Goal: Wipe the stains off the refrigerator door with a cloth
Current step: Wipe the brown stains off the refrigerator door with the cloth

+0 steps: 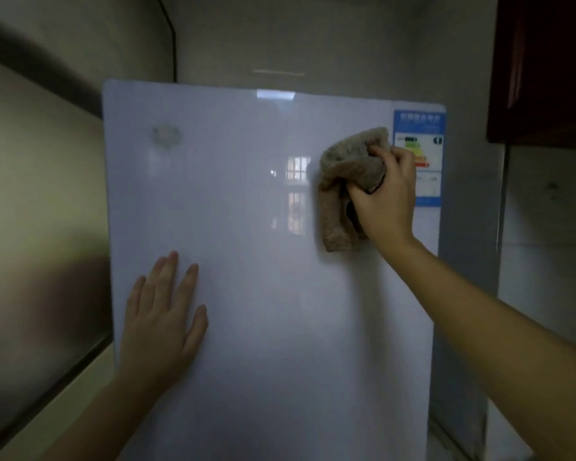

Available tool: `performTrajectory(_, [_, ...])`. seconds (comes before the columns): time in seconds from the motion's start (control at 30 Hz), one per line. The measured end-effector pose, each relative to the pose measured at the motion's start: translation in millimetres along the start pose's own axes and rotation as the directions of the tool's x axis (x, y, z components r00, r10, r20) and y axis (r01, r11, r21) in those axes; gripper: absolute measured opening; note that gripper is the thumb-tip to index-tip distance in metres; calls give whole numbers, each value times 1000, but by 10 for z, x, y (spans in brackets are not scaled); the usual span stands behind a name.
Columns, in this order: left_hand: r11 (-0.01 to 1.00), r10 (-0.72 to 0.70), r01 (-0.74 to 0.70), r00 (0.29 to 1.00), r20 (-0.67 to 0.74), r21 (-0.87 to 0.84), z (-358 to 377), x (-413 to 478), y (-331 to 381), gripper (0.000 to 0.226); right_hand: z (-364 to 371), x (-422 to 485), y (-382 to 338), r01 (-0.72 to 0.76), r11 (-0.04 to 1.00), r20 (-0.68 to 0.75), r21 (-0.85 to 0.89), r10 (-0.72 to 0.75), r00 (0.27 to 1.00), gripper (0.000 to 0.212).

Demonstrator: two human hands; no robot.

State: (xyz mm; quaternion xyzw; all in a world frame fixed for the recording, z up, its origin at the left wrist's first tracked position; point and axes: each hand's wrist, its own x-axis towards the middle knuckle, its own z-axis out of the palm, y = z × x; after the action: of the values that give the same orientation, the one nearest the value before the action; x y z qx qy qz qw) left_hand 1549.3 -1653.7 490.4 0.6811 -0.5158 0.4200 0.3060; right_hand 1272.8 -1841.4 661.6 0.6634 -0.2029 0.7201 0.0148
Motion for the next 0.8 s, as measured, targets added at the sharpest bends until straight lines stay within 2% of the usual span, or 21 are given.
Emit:
performTrajectory(0.13, [999,44,-44,999,-8,21,112,69,-45,71,104,381,23,-66,996,-42,-53,64,997,57])
performTrajectory(0.4, [998,66,-65,996,-62,20,279,42,-127,66,485,664,-267,-52,994,-166,-93,36,985,67])
performTrajectory(0.53, [996,89,-88,990,-112,13,351,33,-169,69,998,685,-871,112,991,-32,-77,-115,993,68])
performTrajectory(0.63, [995,102,-101,989,-109,18,374,24,-224,71,1483,552,-1452,259,965,116,-51,-252,961,68])
performTrajectory(0.7, [995,102,-101,989,-107,14,383,24,-243,75,1821,383,-1821,387,921,184,-33,-375,908,64])
performTrajectory(0.8, [994,113,-114,991,-77,0,381,23,-234,79,2233,51,-2197,566,824,307,-16,-535,787,69])
